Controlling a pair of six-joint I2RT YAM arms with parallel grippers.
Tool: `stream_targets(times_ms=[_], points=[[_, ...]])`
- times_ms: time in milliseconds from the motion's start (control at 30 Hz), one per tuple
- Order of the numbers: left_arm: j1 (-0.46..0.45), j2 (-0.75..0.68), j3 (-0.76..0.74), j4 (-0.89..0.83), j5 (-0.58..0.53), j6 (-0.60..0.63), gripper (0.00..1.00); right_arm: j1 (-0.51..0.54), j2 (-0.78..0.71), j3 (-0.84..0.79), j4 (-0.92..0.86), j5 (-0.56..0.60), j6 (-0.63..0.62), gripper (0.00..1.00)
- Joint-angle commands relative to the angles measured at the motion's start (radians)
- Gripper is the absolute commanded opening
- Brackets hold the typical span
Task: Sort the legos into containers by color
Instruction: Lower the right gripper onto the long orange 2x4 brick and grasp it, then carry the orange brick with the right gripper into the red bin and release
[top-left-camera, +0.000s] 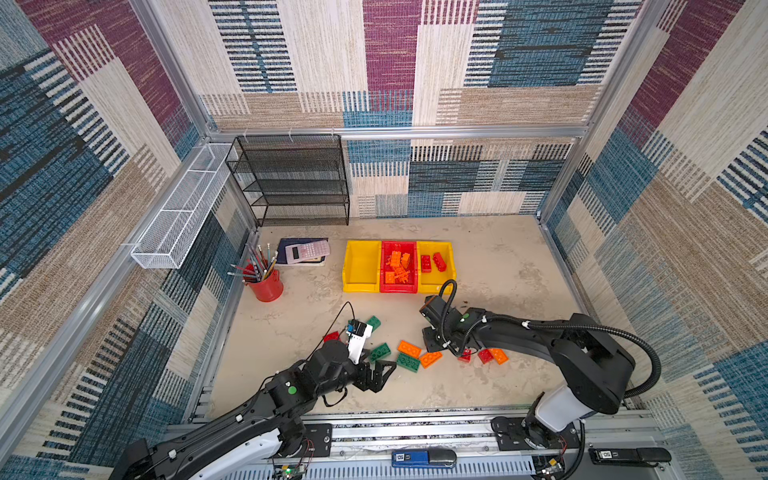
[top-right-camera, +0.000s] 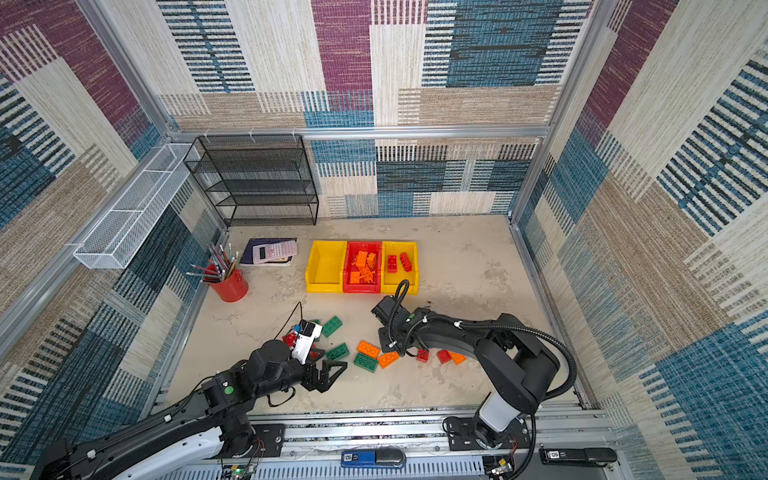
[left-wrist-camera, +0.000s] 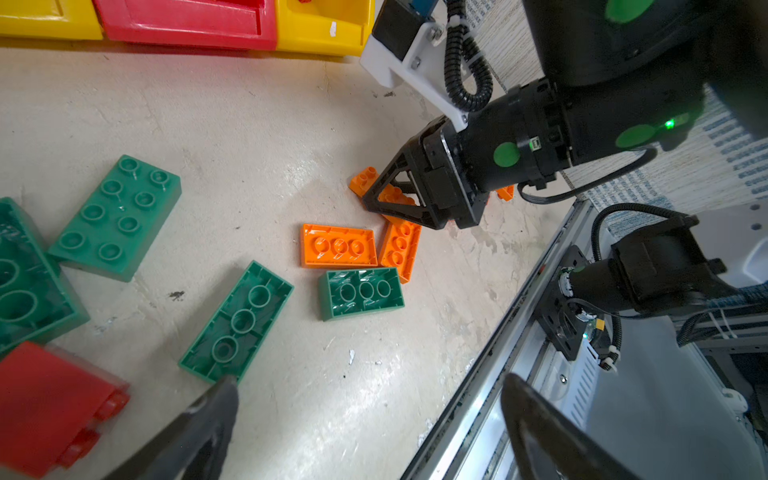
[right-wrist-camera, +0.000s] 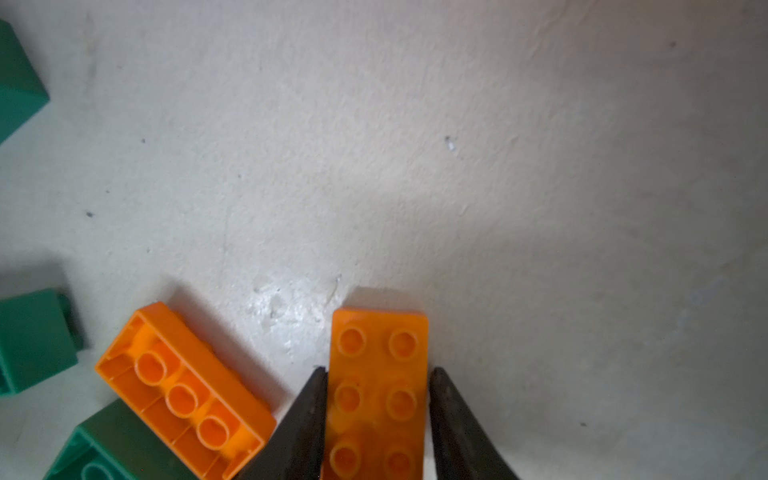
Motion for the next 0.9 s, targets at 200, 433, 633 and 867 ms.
stream_targets(times_ms=[200, 433, 633, 867], points=[[0.0, -0.001, -0.017, 0.035, -0.013, 0.008, 0.99, 0.002, -0.028, 0.065, 0.005, 0.084, 0.023, 0.33], [0.0, -0.014, -0.006, 0.001, -0.026, 0.021, 0.99, -0.003, 0.042, 0.275, -0.021, 0.175, -0.063, 0.33], [0.0, -0.049, -0.017, -0.013, -0.042, 0.014, 0.99, -0.045, 0.165, 0.516, -0.02, 0.22, -0.18, 0.34], [0.001, -0.077, -0.026, -0.05, -0.081, 0.014, 0.99, -0.135, 0.341, 0.748, -0.009, 0.142, -0.268, 0.34]])
